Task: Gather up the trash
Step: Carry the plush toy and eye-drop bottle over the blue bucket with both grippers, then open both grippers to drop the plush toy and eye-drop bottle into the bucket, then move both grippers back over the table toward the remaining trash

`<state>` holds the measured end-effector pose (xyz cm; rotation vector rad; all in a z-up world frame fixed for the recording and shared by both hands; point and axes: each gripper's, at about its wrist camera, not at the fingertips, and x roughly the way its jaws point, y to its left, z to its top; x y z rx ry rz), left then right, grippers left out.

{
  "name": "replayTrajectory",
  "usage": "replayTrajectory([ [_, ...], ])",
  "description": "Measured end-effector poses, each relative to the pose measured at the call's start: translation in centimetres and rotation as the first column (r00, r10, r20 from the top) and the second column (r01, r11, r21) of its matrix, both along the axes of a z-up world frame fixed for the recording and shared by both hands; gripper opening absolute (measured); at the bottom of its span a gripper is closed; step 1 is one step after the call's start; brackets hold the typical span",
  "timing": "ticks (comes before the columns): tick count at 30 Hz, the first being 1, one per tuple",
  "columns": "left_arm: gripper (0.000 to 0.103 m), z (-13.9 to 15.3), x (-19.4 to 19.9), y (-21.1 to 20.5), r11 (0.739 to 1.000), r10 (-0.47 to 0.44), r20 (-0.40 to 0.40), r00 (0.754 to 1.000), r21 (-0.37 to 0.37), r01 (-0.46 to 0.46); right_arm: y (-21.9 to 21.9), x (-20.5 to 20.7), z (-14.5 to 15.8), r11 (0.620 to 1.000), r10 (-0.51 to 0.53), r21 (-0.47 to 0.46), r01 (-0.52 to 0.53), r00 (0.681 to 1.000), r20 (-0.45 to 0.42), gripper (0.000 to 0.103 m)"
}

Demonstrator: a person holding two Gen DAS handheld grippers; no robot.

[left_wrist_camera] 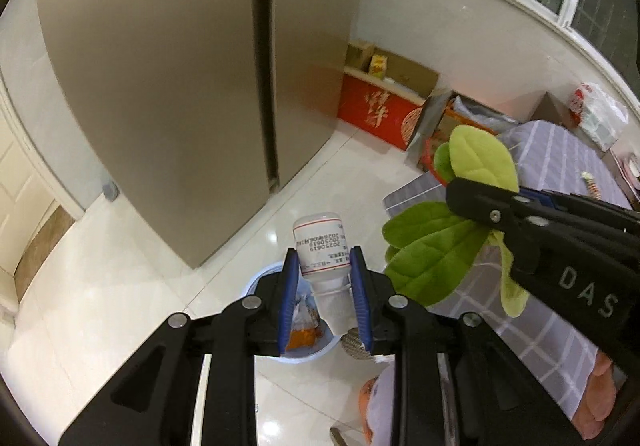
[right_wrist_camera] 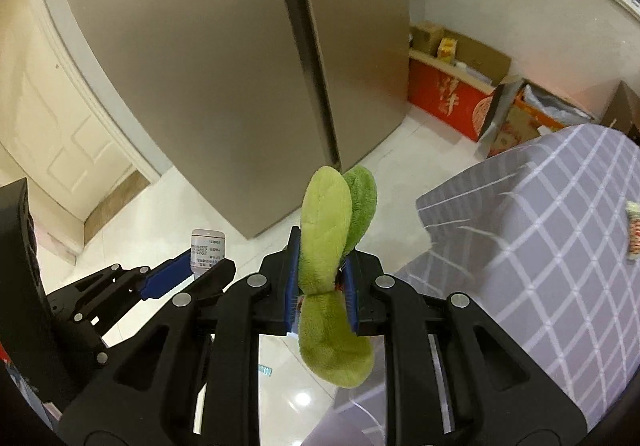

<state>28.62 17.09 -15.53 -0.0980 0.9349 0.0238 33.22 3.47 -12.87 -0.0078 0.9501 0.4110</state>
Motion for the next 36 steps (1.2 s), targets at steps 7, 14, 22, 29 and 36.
replayTrajectory([
  [7,0.045,-3.6,2.2,3.1,0.999,0.049,-0.068,0.996,0.02,-0.048,3.1,2.3,-3.8,0.999,0.006,-0.046,-0.009,0.997,-0.071,0.019],
  [14,0.064,-5.8,3.3,6.5,0.994,0.109,-0.091,0.99,-0.004,-0.109,4.6,3.4,-6.0,0.996,-0.008,-0.088,-0.002,0.994,-0.112,0.019],
  [22,0.064,-6.3,2.3,9.0,0.987,0.16,-0.101,0.982,-0.006,-0.162,6.6,3.7,-6.6,0.993,-0.014,-0.117,0.005,0.997,-0.076,0.072],
  [29,0.064,-6.0,1.5,9.8,0.984,0.179,-0.094,0.979,0.01,-0.179,7.0,3.2,-7.4,0.991,0.008,-0.13,-0.021,0.995,-0.103,0.072],
  [36,0.064,-5.2,0.7,9.6,0.984,0.176,-0.081,0.981,0.007,-0.176,6.4,2.5,-6.5,0.991,0.005,-0.129,-0.017,0.996,-0.094,0.072],
])
